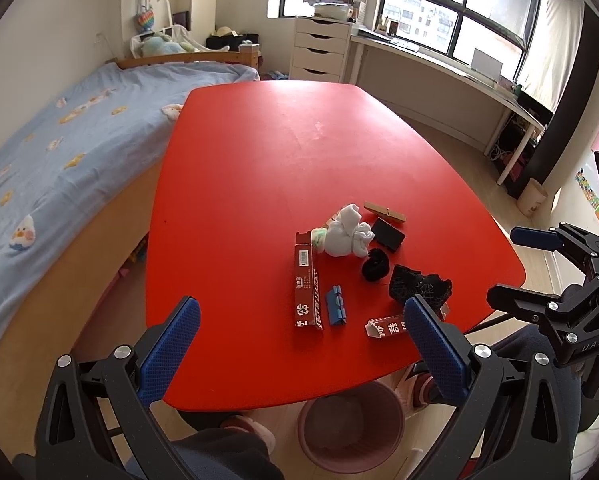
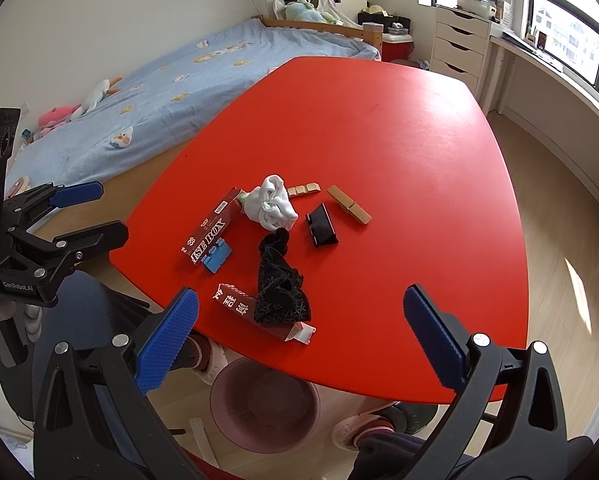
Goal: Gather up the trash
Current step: 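Grasp the black mesh cloth with the right tool while the left tool grasps the red box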
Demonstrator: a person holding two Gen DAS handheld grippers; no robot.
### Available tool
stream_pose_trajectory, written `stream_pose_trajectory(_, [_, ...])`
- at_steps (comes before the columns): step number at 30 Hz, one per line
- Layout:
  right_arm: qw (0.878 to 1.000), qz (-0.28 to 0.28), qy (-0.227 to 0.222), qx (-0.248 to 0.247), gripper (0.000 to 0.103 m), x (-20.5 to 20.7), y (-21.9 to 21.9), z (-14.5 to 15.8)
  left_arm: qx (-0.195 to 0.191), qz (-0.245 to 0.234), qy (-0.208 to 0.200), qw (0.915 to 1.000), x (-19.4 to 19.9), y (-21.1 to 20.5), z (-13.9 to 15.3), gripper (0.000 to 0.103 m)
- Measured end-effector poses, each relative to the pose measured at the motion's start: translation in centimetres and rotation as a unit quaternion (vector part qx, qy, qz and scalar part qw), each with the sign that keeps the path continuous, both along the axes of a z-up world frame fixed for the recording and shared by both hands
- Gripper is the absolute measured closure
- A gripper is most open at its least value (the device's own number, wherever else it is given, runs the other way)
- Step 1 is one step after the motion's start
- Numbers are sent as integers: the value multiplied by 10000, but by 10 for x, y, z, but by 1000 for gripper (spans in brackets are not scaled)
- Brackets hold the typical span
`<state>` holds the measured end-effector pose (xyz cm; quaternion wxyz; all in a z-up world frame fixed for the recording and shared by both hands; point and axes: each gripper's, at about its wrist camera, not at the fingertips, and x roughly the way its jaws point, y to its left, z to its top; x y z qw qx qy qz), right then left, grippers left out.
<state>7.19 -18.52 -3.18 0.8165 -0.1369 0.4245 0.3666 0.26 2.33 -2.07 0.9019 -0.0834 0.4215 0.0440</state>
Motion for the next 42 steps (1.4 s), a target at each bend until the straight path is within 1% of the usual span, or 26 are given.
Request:
stream_pose_trajectory(7, [9997,216,52,-125,3,12,16,-2,-116,-96,188,9997,21,9,-8,5])
stream_pose_trajectory(12, [9988,351,204,-273,3,25,30,-9,-203,-157,515,9983,43,15,-23,5])
stream_pose_trajectory(19, [9966,434,451,-543,3,39,45,-31,-281,-84,1021,9943,69,22,-52,5])
stream_pose_trajectory(26, [9941,458,690,-694,3,44,54,-53,-372,-80,1323,9905,84,23,-70,6])
stream_pose_trajectory(27, [9938,480,706,-709,6,45,55,-54,-369,-83,1347,9902,85,22,-72,8])
stream_pose_trajectory(28, [9933,505,734,-733,13,45,56,-56,-387,-85,1373,9897,86,22,-73,11])
stream_pose_trajectory(29, [9930,516,743,-764,15,45,58,-57,-417,-81,1403,9892,88,24,-75,17])
stream_pose_trajectory(30, [9927,529,752,-780,19,44,58,-58,-426,-74,1427,9888,89,24,-76,20])
stream_pose_trajectory(33, [9921,588,806,-763,29,43,59,-61,-449,-108,1429,9887,89,24,-77,28])
stream_pose_trajectory(34, [9918,609,819,-764,34,43,59,-61,-459,-115,1419,9888,89,25,-76,30])
stream_pose_trajectory(35, [9916,629,833,-763,38,43,60,-62,-475,-137,1407,9888,89,25,-75,35])
stream_pose_trajectory(37, [9913,651,845,-769,48,42,61,-63,-458,-178,1379,9892,92,23,-75,45])
stream_pose_trajectory(38, [9912,664,867,-755,51,42,62,-64,-448,-201,1375,9893,92,22,-74,53])
stream_pose_trajectory(39, [9911,675,877,-742,57,42,62,-64,-459,-225,1367,9893,91,20,-74,59])
stream_pose_trajectory(40, [9910,689,889,-724,62,41,62,-63,-471,-246,1365,9892,91,19,-74,62])
stream_pose_trajectory(41, [9909,709,915,-686,65,41,63,-63,-469,-259,1358,9893,90,18,-74,70])
stream_pose_trajectory(42, [9909,731,920,-662,71,40,63,-63,-456,-265,1343,9895,87,15,-74,77])
